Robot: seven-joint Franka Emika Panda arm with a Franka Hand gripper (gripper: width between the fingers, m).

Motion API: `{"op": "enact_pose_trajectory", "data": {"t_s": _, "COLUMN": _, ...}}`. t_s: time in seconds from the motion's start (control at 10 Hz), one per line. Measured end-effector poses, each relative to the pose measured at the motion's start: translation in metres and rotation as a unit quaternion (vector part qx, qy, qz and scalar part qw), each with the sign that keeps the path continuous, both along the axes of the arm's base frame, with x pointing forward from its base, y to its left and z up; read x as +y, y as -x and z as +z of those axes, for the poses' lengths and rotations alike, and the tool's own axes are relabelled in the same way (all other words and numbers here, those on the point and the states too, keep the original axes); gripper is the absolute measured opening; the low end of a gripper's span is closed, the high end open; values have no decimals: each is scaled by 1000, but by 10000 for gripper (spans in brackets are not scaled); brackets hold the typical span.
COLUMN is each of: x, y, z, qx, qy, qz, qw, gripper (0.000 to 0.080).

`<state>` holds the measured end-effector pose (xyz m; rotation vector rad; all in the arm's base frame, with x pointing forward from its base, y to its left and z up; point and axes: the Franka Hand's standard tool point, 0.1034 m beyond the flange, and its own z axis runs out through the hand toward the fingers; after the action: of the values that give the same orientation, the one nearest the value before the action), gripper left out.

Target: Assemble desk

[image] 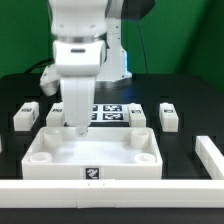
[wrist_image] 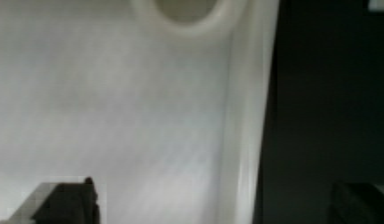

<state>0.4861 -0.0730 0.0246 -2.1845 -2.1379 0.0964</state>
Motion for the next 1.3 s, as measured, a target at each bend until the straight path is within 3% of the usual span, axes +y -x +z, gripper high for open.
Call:
{"op": "enact_pose_trajectory", "data": {"t_s": 0.3, "x": 5, "y": 9, "z": -12, "qx": -26, "qy": -2, "qz": 0, "qw": 1000, "gripper": 650}}
{"op": "enact_pose_trajectory", "data": {"t_s": 0.6, "x": 9, "y": 5, "z": -12, "qx": -40, "qy": 0, "qz": -6, "qw": 999, "gripper": 650}}
{"op": "enact_pose_trajectory", "data": {"t_s": 0.9, "x": 35, "y": -2, "z": -10, "qx": -43, "qy": 1, "qz": -38, "qw": 998, "gripper": 650}}
{"op": "enact_pose_trajectory", "data": {"t_s": 1.1, "x": 32, "y": -1, "z": -11, "qx": -42, "qy": 1, "qz": -38, "qw": 998, "gripper": 650}}
{"op": "enact_pose_trajectory", "data": {"t_s": 1.3, "x": 32, "y": -1, "z": -11, "qx": -42, "qy": 1, "qz": -38, "qw": 998, "gripper": 392}}
